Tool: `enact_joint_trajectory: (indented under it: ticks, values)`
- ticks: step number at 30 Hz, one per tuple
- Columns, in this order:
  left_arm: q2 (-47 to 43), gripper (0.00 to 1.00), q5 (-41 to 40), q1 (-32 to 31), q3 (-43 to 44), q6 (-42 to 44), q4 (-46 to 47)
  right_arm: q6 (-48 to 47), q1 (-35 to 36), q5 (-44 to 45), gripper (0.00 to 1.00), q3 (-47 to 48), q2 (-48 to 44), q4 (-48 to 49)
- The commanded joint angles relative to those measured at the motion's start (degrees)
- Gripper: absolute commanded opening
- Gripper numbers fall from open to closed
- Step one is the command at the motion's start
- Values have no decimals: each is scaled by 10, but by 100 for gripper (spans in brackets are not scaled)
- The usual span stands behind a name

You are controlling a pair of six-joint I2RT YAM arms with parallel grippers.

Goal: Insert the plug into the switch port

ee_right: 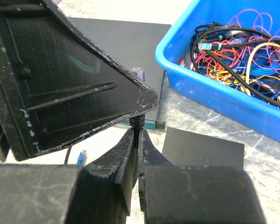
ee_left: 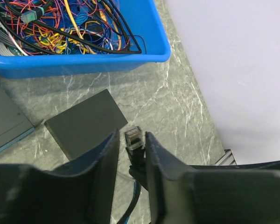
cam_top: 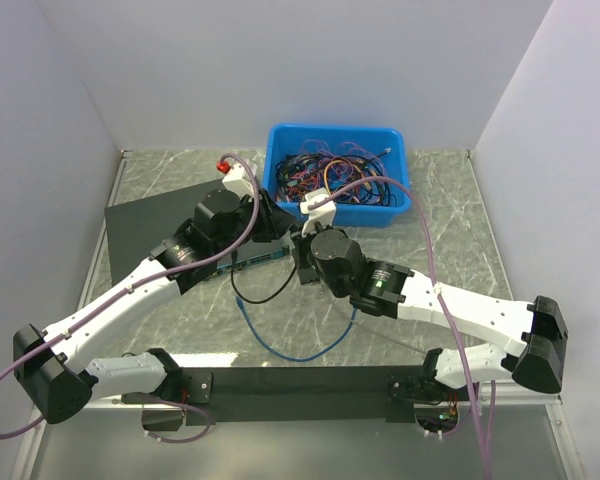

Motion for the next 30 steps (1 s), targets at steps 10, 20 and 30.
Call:
enact_joint_trajectory:
  ticks: [10, 20, 30]
  values:
    - [1, 7, -30, -2, 26, 16, -11, 14, 7, 66, 0, 39, 14, -6]
    - [-6, 0, -38, -2, 11, 16, 0, 44, 9, 77, 60, 37, -5, -27]
    - [-32, 1, -35, -1, -3, 40, 68, 113, -117, -265, 69, -80, -151, 67]
